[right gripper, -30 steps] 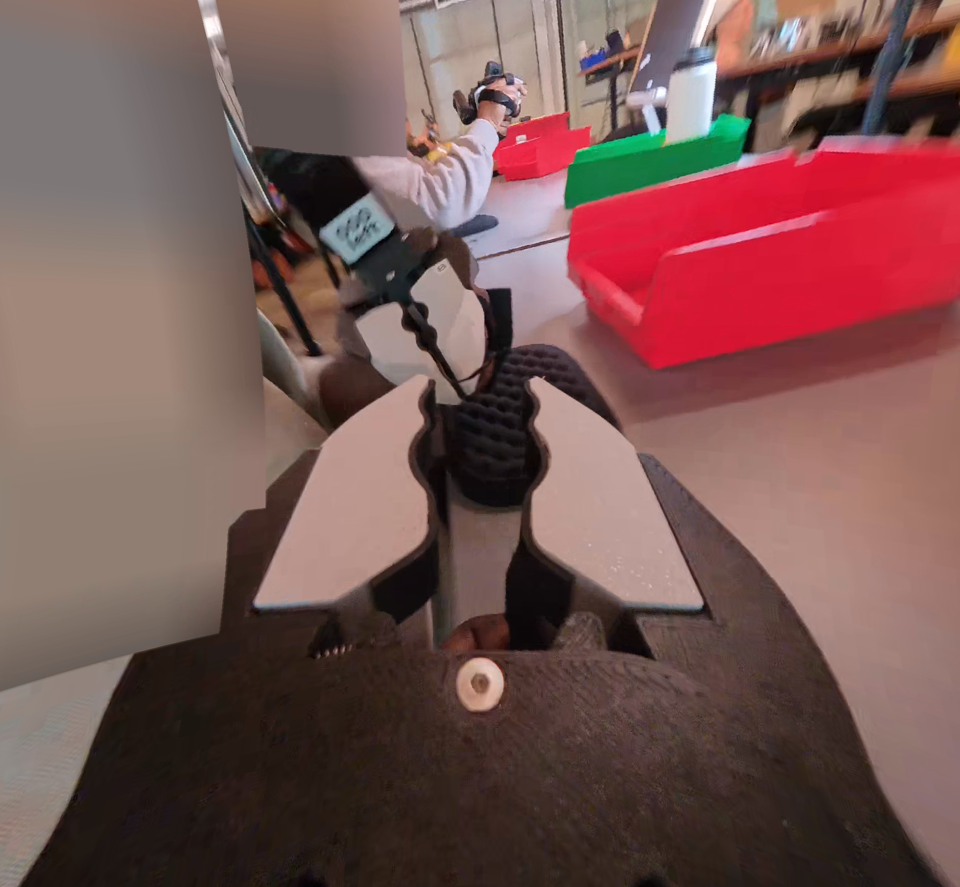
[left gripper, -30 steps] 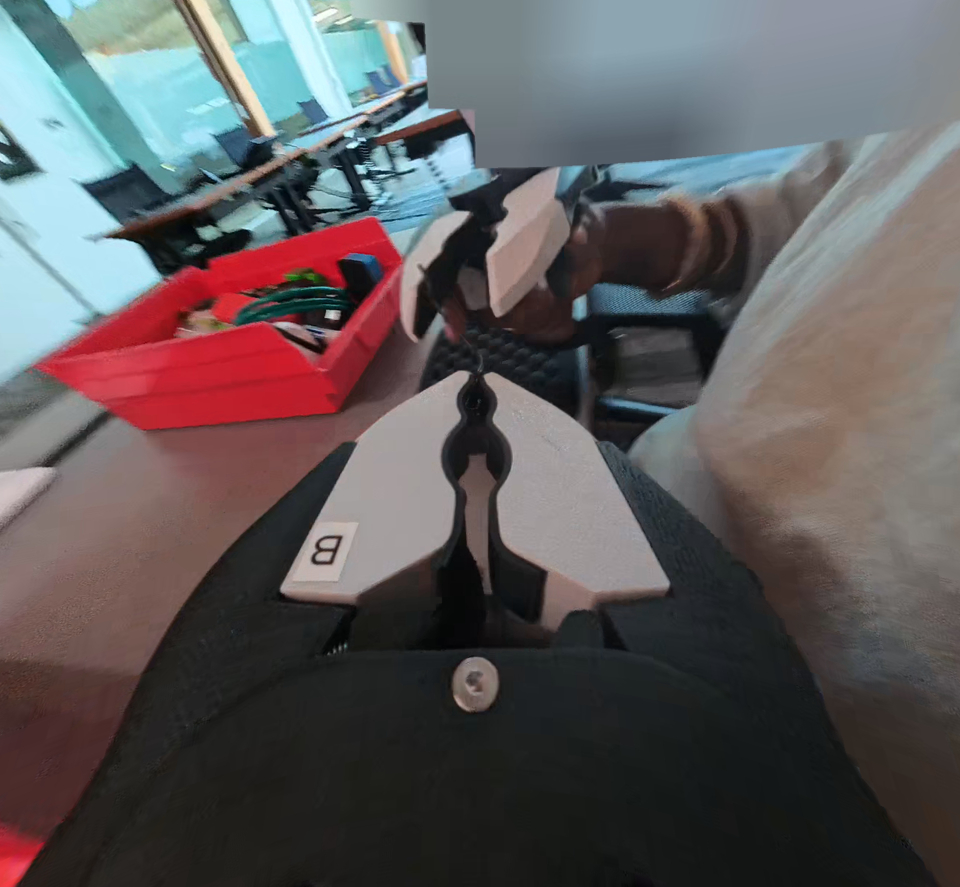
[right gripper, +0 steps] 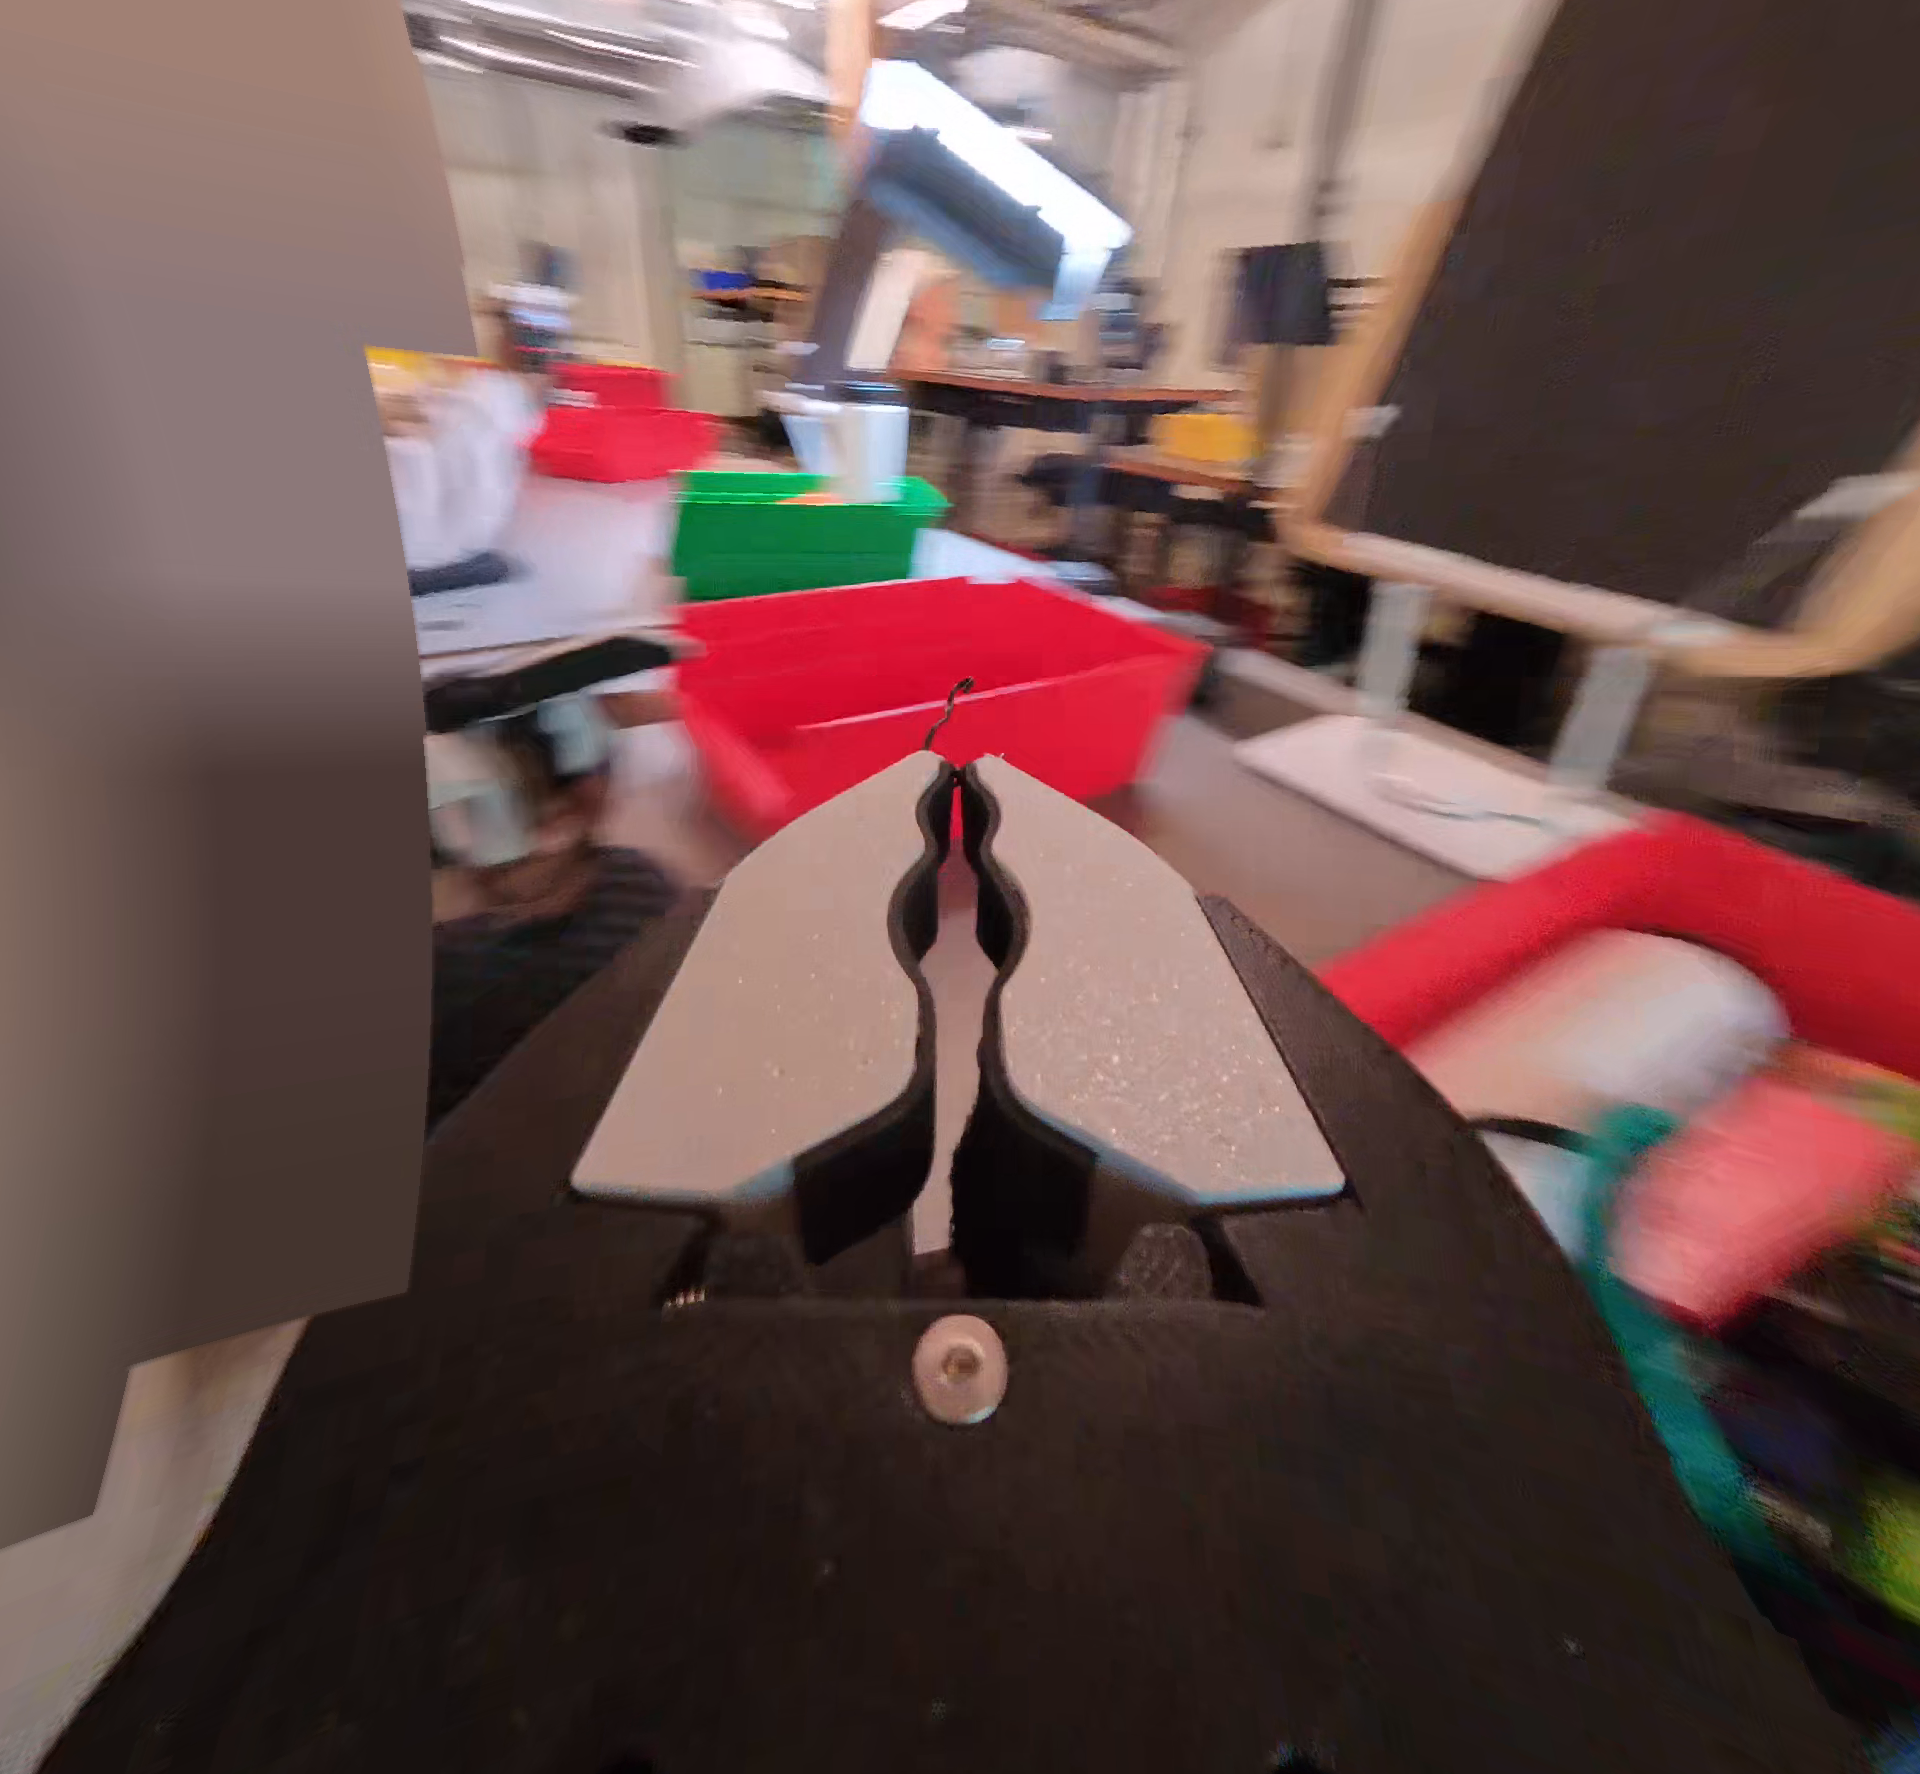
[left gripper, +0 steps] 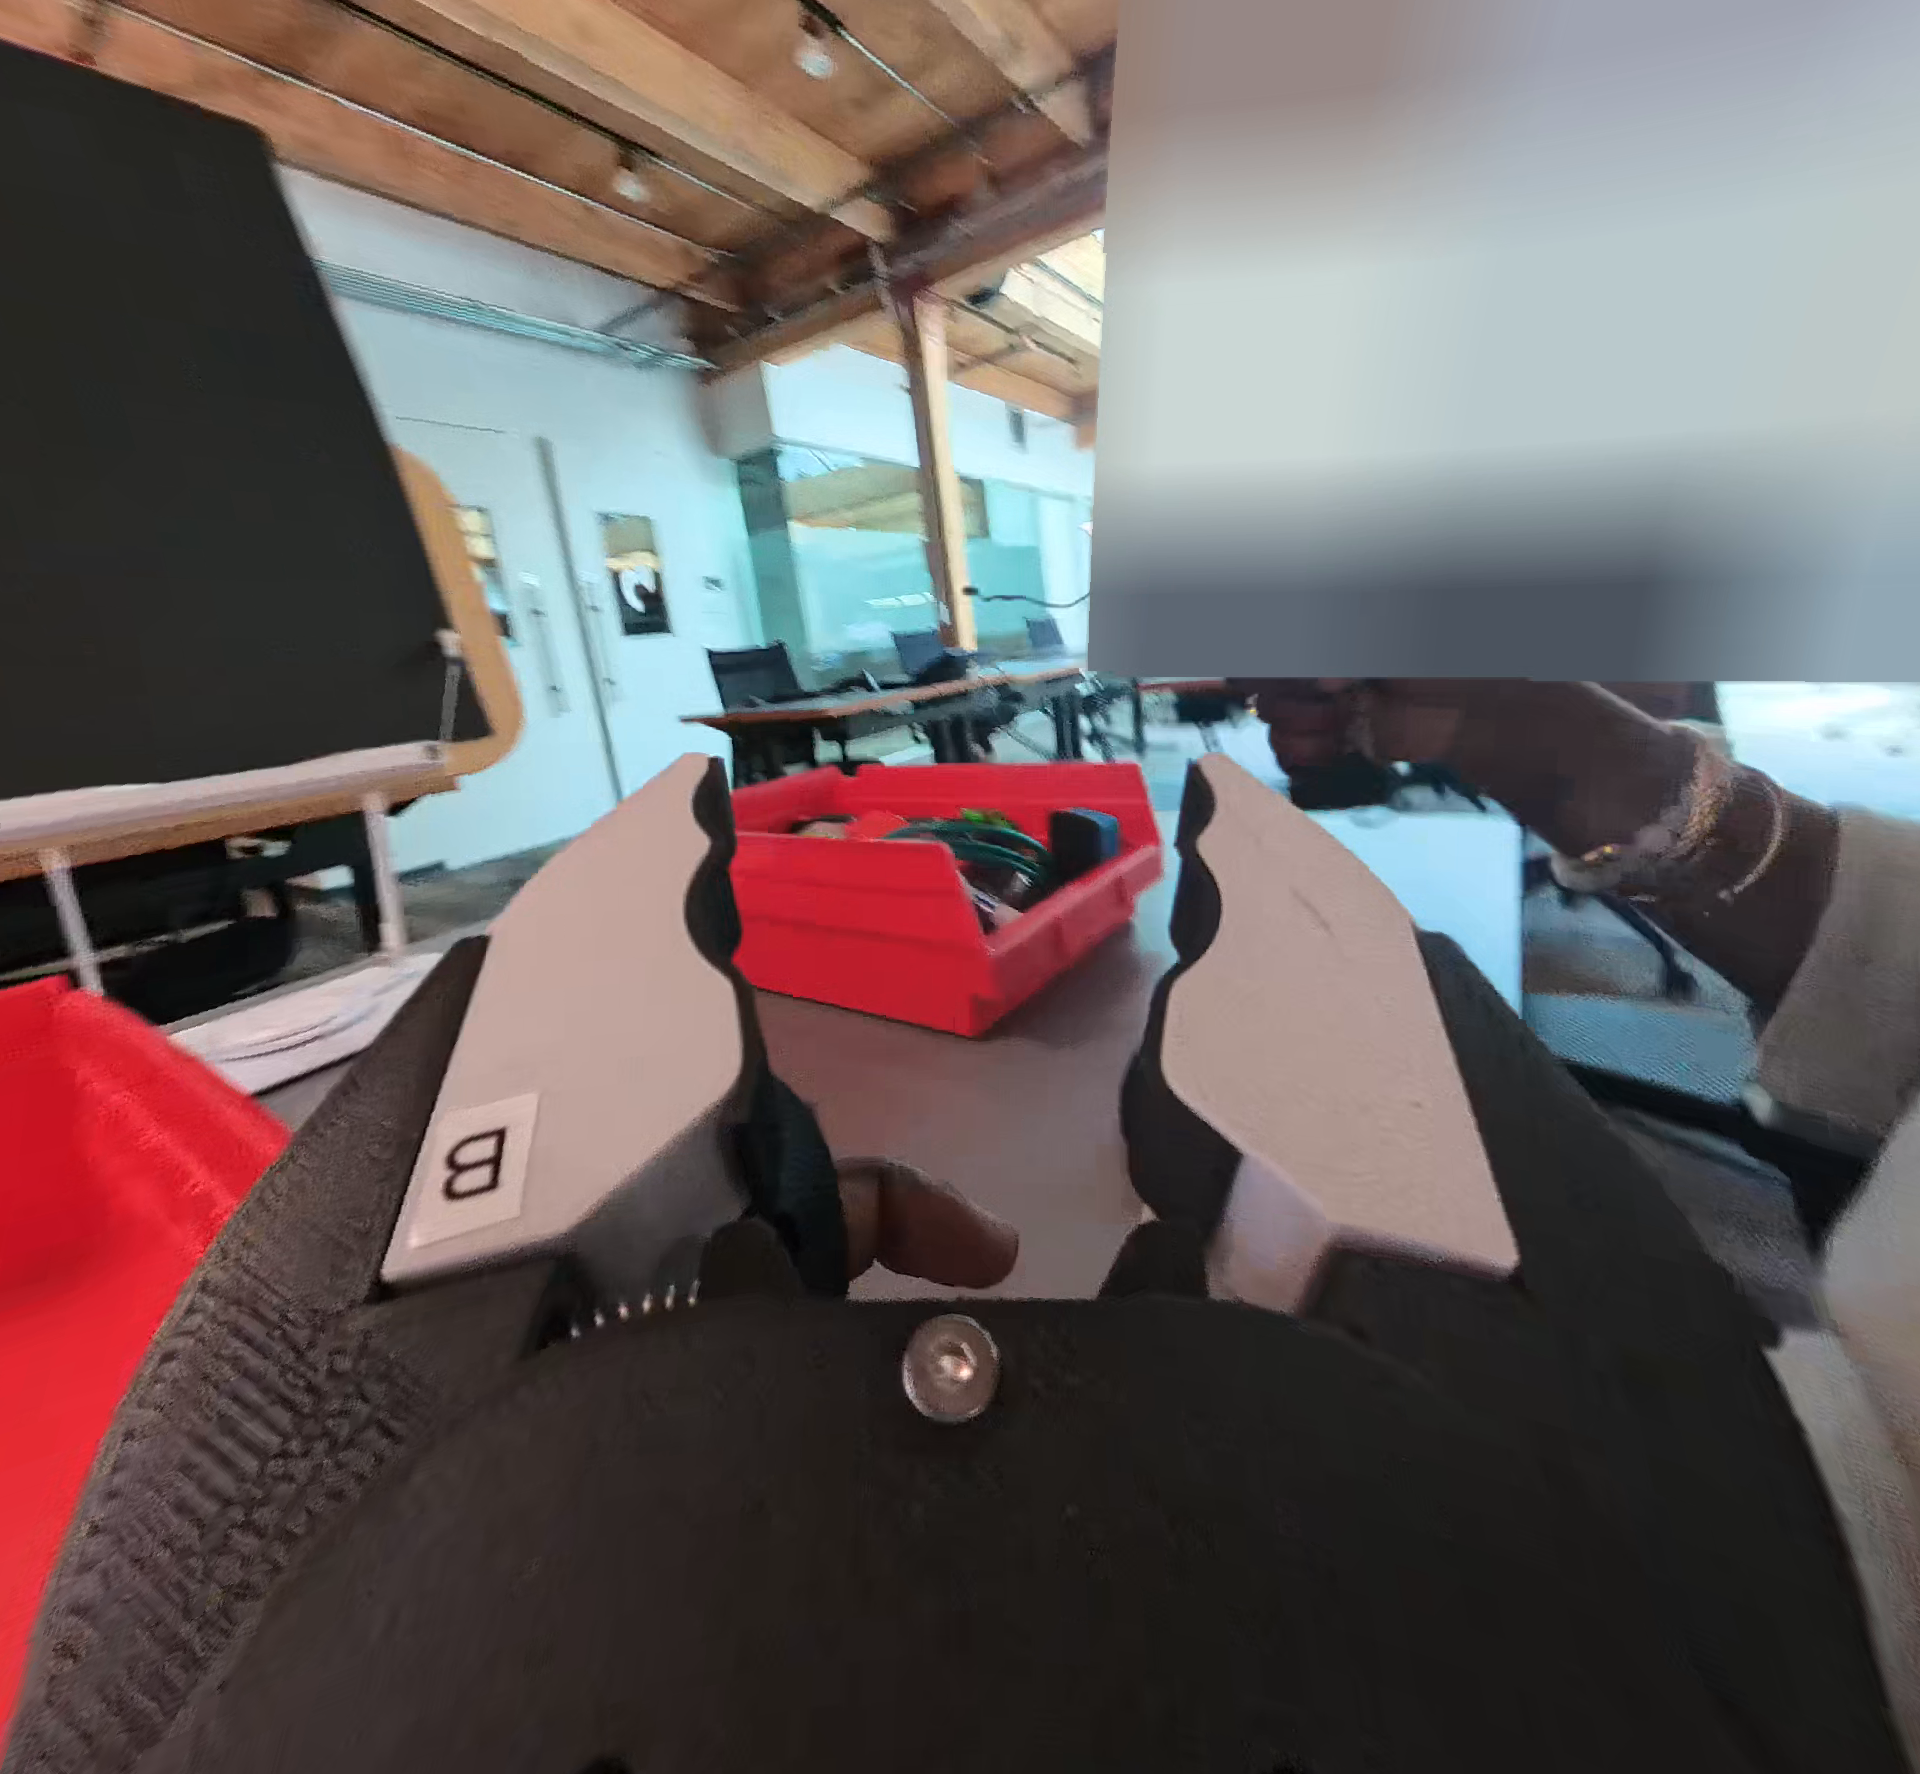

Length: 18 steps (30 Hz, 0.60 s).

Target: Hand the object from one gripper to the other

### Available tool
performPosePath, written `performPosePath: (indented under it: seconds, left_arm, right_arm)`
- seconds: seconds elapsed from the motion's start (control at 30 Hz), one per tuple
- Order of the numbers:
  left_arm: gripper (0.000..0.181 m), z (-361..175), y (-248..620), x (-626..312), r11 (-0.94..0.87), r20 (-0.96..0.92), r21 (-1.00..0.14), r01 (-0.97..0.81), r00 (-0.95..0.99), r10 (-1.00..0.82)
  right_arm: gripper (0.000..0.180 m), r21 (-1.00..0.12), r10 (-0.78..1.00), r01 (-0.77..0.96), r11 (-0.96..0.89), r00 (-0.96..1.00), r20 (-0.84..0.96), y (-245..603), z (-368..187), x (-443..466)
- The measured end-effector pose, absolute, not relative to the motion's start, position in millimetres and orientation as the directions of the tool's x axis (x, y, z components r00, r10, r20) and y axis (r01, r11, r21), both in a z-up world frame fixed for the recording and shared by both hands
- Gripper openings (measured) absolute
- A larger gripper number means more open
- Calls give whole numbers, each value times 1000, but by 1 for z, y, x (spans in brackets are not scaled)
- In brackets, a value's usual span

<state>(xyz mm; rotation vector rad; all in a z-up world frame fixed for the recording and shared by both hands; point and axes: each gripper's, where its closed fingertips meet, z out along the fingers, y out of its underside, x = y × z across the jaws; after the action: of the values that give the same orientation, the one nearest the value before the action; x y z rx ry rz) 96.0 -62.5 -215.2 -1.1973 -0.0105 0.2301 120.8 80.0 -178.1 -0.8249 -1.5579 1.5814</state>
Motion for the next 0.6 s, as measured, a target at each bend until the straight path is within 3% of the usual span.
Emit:
performPosePath:
  seconds: [0.03, 0.13, 0.23, 0.4, 0.6]
  left_arm:
    - [82, -215, -65, 91, 384, -91, -908, -167, 974, 207]
    - [82, -218, -69, 81, 458, -35, -878, -138, 974, 225]
    - [80, -214, -70, 83, 455, -86, -868, -197, 964, 253]
    - [79, -225, -60, 83, 388, -136, -891, -236, 954, 267]
    - [79, -222, -64, 79, 434, -86, -881, -190, 965, 249]
  right_arm:
    - [1, -994, 913, -86, 71, -395, 99, 107, -167, 112]
    - [1, -979, 977, -88, 186, -90, 194, 179, -144, 96]
    - [1, -979, 977, -11, 204, 72, 203, 225, -156, 78]
    - [1, -978, 978, 132, 161, 111, 176, 252, -218, 50]
    - [1, -952, 966, 249, 177, 139, 216, 262, -258, 33]
